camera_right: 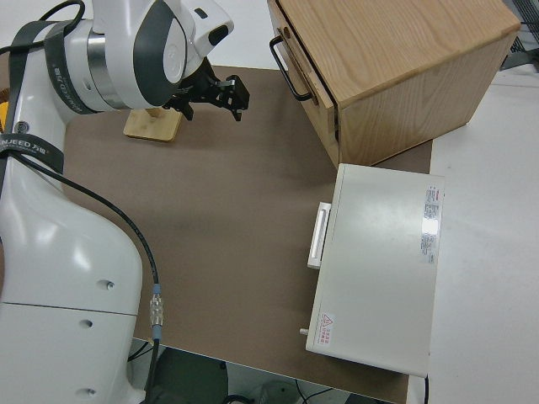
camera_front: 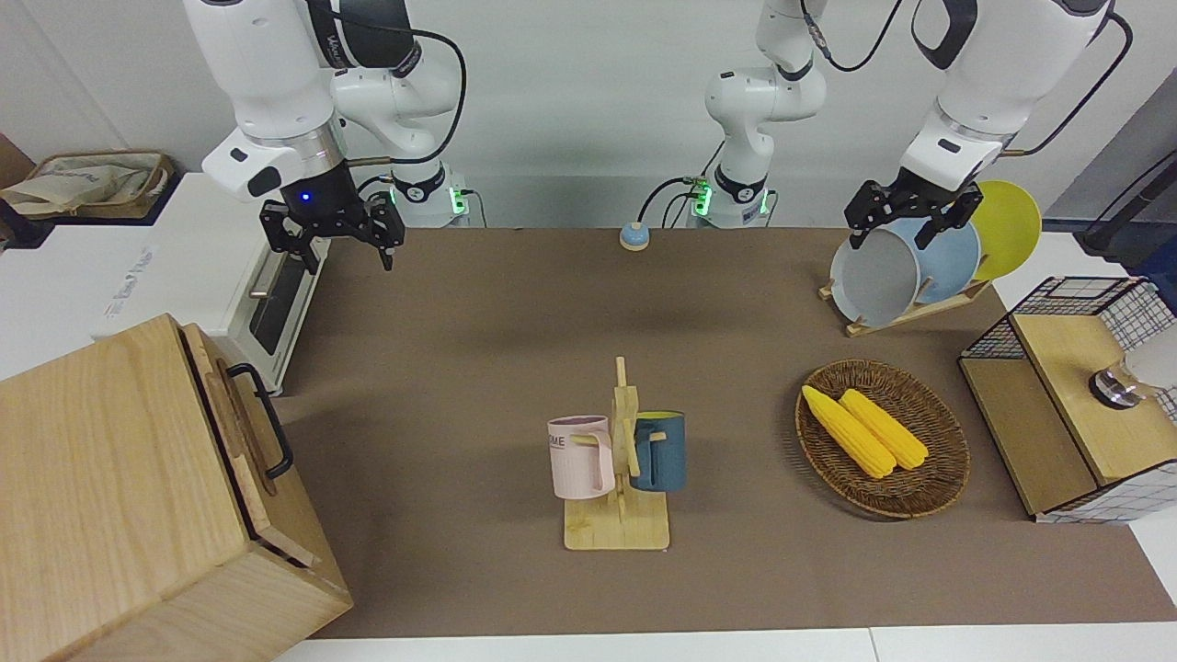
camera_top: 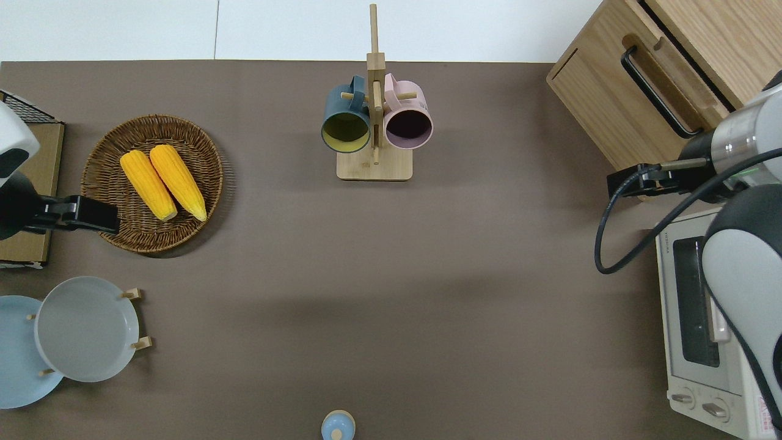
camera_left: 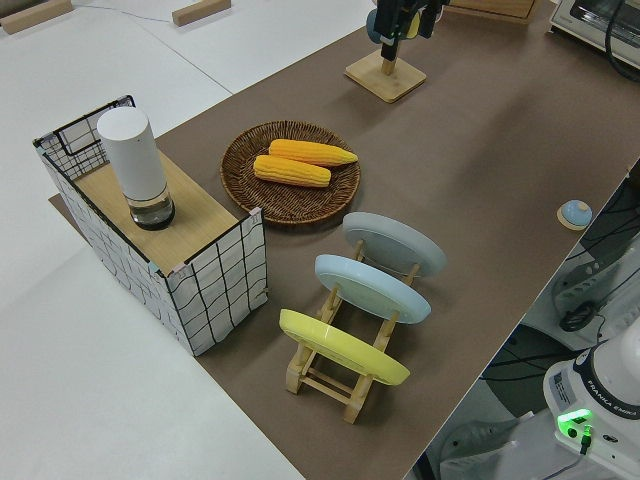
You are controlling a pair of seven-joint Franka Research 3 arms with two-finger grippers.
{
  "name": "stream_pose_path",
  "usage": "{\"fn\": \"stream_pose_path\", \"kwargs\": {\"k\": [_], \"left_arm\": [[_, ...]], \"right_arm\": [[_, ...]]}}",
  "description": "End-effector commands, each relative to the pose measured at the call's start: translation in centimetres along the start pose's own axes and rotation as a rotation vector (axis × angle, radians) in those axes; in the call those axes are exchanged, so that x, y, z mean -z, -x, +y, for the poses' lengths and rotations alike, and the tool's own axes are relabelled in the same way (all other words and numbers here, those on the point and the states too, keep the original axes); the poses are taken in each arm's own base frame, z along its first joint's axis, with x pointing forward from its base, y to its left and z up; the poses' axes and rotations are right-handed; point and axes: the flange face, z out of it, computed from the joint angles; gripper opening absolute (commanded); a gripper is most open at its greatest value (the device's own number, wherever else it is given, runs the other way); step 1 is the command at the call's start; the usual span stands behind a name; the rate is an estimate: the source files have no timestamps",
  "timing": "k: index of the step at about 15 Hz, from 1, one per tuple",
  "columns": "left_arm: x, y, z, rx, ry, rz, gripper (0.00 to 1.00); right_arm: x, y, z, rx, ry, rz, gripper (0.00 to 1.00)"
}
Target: Slide drawer open with right arm
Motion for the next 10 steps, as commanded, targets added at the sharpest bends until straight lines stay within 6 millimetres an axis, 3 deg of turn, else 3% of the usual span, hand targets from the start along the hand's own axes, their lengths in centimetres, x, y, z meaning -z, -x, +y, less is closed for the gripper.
{"fn": "stream_pose_path", "kwargs": {"k": [1,10], "left_arm": [[0.41,-0.15,-0.14,-0.01,-0.016,-0.005,0.99],[0.26,-0.19,-0.14,-0.01,-0.016,-0.008,0.99]], "right_arm": [[0.2,-0.02,1.63,-0.026,-0.051,-0.025,0.987],[0.18,0.01,1.59,-0.024,-0.056,-0.028,0.987]]}}
